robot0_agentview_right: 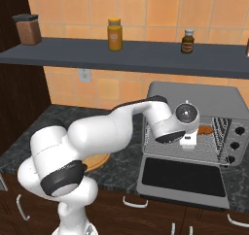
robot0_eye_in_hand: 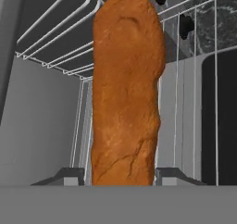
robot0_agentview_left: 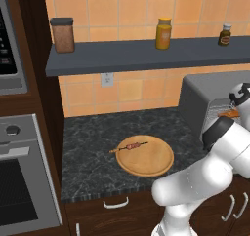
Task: Pick up the kebab skewer and baguette bread, and place them inside the toaster oven. Close the toaster oven door and start by setting the timer.
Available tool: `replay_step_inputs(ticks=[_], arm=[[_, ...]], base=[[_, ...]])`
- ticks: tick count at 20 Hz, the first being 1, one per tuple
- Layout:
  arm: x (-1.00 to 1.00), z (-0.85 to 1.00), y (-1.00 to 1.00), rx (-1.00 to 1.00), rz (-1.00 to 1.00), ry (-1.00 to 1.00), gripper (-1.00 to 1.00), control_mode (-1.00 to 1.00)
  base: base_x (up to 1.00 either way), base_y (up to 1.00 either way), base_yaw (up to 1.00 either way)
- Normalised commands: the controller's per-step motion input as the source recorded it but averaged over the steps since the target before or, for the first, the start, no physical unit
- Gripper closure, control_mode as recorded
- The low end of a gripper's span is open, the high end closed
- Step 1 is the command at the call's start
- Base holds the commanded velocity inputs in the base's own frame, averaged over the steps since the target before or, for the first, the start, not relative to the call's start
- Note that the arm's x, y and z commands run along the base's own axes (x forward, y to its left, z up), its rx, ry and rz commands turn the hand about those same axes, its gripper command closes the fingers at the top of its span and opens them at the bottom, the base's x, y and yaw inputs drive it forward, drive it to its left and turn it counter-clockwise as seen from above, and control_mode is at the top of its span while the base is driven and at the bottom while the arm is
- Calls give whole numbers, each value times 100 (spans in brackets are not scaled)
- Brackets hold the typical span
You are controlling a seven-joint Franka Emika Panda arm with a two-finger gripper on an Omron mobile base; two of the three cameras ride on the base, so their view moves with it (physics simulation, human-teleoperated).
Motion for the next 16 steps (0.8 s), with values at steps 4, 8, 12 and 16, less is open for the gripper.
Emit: replay_step_inputs(ticks=[4, 8, 12, 16], arm=[[0, 0, 0, 0, 0, 0, -100, -100], [0, 0, 0, 0, 0, 0, -100, -100], [0, 0, -1, 0, 0, 0, -100, -100], [-25, 13, -15, 0, 0, 0, -100, -100]], base=[[0, 0, 0], [0, 0, 0], [0, 0, 0], [0, 0, 0]])
